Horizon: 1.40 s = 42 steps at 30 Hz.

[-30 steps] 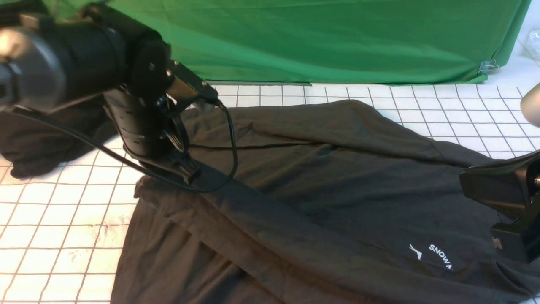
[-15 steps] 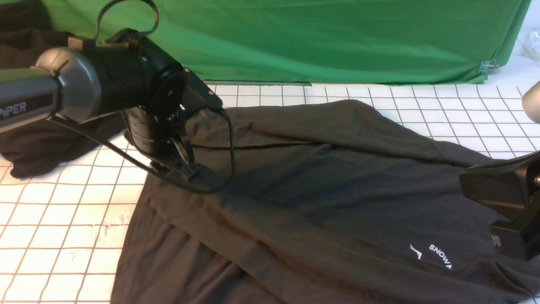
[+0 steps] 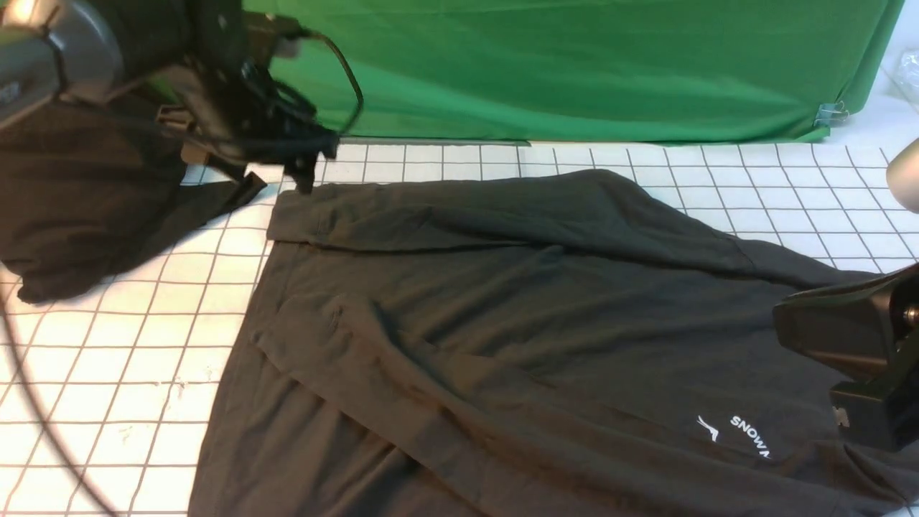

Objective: Fold a long-sleeved shirt over a white checkered tablecloth.
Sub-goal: 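Grab the top left corner of the dark shirt with the left gripper, then fold the left side of the dark shirt inward over its body with the left gripper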

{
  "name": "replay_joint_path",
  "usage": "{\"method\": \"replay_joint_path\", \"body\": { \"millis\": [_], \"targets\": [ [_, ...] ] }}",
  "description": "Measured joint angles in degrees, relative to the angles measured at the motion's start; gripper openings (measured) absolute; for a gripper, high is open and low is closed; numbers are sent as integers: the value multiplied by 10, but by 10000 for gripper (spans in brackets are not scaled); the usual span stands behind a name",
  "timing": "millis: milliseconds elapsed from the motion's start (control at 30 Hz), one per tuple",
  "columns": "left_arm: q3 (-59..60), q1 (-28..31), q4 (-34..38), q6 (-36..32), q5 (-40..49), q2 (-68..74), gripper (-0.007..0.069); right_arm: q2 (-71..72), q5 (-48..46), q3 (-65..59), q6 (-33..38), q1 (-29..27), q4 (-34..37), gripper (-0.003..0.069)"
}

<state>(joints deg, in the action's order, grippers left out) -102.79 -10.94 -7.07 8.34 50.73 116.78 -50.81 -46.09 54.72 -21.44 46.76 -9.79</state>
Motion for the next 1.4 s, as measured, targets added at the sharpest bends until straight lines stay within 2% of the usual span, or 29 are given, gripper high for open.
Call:
{"method": "replay_joint_path", "body": {
  "millis": [267,400,633,800,833,867,933,1000,1067,1400],
  "targets": [
    [-127,41,39,22,21,142,538,0,-9,0,0,0,8,10],
    [-135,53,81,21,17,170,538,0,-11,0,0,0,8,10],
    [-136,54,104,19,-1,186,510,0,-11,0,0,0,8,10],
    [-138,54,104,16,-10,187,331,0,-13,0,0,0,10,10],
    [-139,54,99,8,-9,187,256,0,-13,0,0,0,10,10],
    [-139,54,97,6,-9,187,245,0,-13,0,0,0,10,10],
    [-141,54,85,-9,-6,186,103,0,-13,0,0,0,11,10],
    [-145,54,85,-21,-3,186,41,0,-13,0,0,0,11,10],
    [-148,54,85,-28,-3,185,22,0,-13,0,0,0,11,10],
    [-152,54,108,-58,33,140,21,0,-13,0,0,0,12,13]
  ]
}}
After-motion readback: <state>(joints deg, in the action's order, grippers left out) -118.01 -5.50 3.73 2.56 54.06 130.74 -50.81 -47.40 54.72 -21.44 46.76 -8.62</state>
